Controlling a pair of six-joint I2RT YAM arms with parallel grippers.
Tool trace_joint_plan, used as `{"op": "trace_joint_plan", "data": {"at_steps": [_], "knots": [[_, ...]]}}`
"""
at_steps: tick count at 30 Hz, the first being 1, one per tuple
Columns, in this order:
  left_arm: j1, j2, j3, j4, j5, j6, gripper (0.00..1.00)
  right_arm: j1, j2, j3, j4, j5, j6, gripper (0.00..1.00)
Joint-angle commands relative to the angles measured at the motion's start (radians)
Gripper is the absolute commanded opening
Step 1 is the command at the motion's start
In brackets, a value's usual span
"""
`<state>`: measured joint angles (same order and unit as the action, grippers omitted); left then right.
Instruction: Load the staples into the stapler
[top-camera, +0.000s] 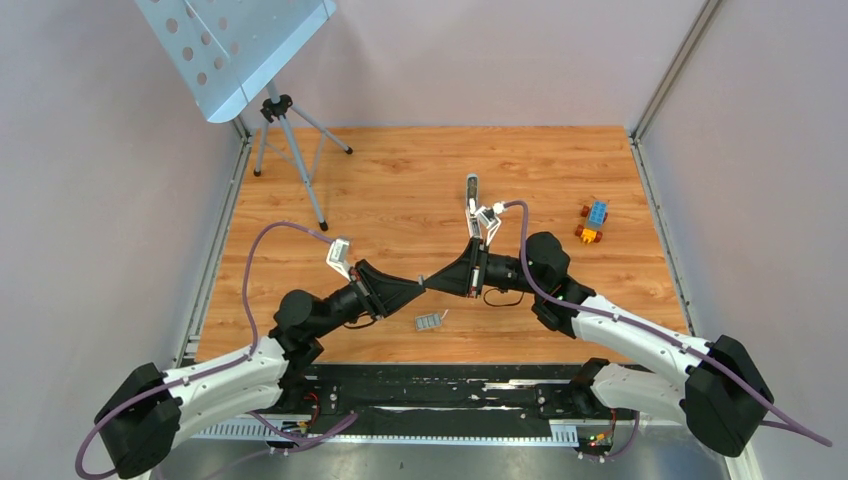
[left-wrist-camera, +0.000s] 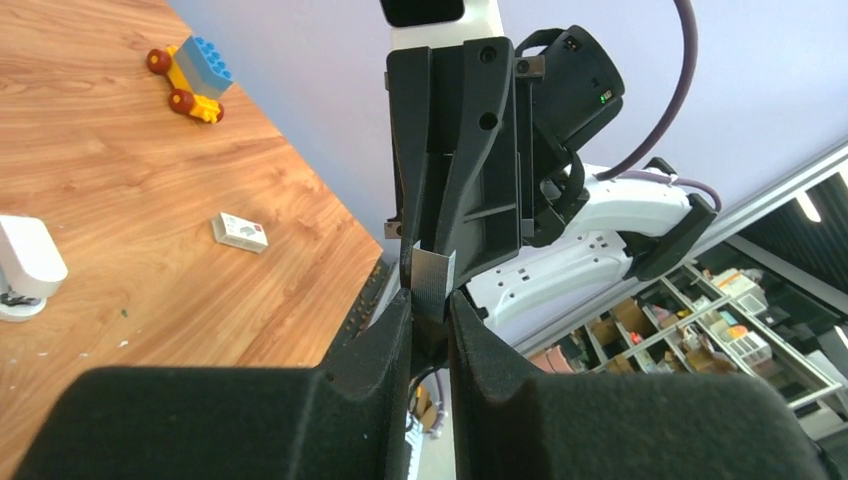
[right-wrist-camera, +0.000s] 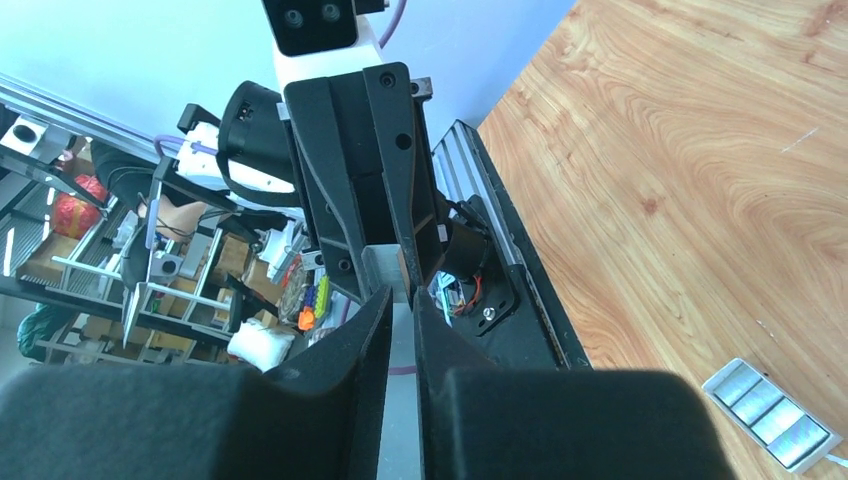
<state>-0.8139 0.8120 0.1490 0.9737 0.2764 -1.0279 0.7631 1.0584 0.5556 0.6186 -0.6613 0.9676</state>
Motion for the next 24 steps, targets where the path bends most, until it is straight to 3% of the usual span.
{"op": "trace_joint_plan", "data": {"at_steps": [1, 9, 14, 20, 24], "knots": [[0.004, -0.034, -0.009, -0.07, -0.038, 0.066, 0.18, 0.001, -0.014, 0.001, -0.065, 0.014, -0.041, 0.18], [0.004, -0.082, 0.011, -0.268, -0.082, 0.172, 0.18, -0.008, -0.047, 0.006, -0.148, 0.054, -0.065, 0.19], [0.004, -0.13, 0.1, -0.612, -0.187, 0.331, 0.18, -0.012, -0.092, 0.027, -0.284, 0.12, -0.117, 0.2], [0.004, -0.092, 0.244, -1.038, -0.426, 0.472, 0.19, -0.012, -0.161, 0.062, -0.469, 0.222, -0.199, 0.2], [0.004, 0.003, 0.307, -1.155, -0.514, 0.528, 0.19, -0.011, -0.193, 0.08, -0.561, 0.274, -0.241, 0.2]]}}
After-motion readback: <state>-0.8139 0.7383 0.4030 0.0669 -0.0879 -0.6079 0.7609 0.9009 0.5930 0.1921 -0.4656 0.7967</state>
